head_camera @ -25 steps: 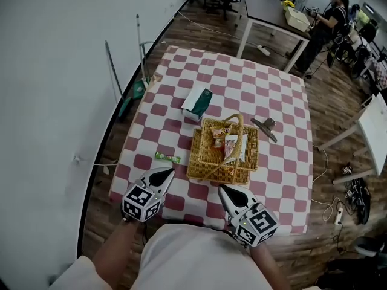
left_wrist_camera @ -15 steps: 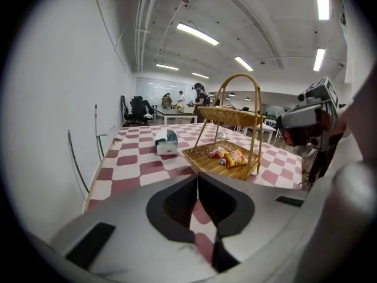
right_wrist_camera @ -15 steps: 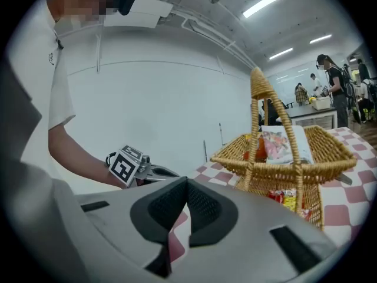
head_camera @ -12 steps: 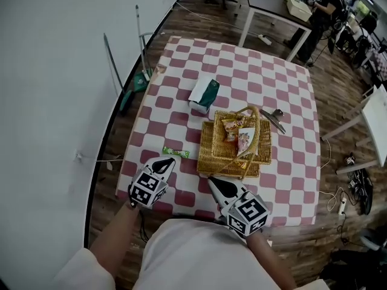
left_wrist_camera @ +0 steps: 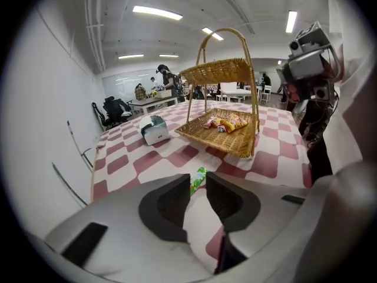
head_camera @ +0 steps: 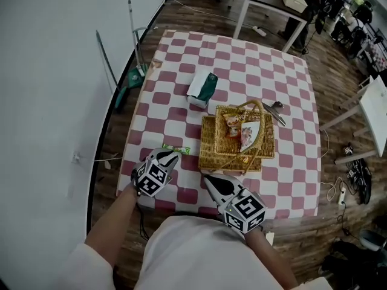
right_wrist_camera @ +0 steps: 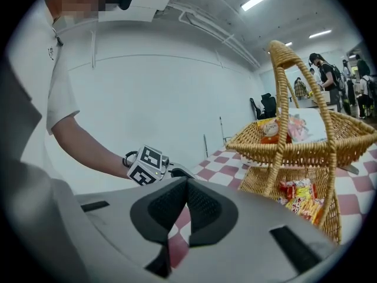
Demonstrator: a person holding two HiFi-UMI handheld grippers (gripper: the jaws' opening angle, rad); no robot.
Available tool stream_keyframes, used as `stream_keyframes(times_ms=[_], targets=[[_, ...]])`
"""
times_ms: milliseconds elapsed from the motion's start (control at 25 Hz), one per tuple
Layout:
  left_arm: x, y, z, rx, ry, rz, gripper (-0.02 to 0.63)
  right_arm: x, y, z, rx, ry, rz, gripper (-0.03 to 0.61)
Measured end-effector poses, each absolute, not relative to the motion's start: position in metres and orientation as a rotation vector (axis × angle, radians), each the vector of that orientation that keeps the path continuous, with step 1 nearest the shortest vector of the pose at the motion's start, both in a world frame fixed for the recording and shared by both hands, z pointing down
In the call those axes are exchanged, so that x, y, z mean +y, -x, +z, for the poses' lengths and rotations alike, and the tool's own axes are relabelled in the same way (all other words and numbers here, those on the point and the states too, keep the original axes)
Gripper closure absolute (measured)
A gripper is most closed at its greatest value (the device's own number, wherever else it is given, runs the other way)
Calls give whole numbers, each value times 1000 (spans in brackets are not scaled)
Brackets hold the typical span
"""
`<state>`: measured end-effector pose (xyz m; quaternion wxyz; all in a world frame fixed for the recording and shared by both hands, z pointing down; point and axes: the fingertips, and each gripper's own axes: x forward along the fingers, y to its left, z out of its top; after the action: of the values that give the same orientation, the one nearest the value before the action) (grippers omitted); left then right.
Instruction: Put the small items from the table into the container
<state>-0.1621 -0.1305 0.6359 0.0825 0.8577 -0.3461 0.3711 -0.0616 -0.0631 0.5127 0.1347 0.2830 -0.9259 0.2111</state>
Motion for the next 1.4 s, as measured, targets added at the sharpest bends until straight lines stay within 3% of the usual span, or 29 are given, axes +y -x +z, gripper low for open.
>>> stream_keyframes(times_ms=[160, 360, 1200, 1400], targets=[[-134, 162, 654, -947, -2576, 1227, 428, -62, 58, 516, -2667, -844, 623, 571], [-142, 161, 668, -869, -2569, 1283, 380, -60, 53, 520, -2648, -874, 640, 571], [-155, 160, 701, -699, -2461, 1391, 382, -62, 41, 522, -2608, -948, 656, 571], [-157, 163, 705, -697, -2447, 1404, 411, -62, 38, 523, -2605, -957, 656, 571]])
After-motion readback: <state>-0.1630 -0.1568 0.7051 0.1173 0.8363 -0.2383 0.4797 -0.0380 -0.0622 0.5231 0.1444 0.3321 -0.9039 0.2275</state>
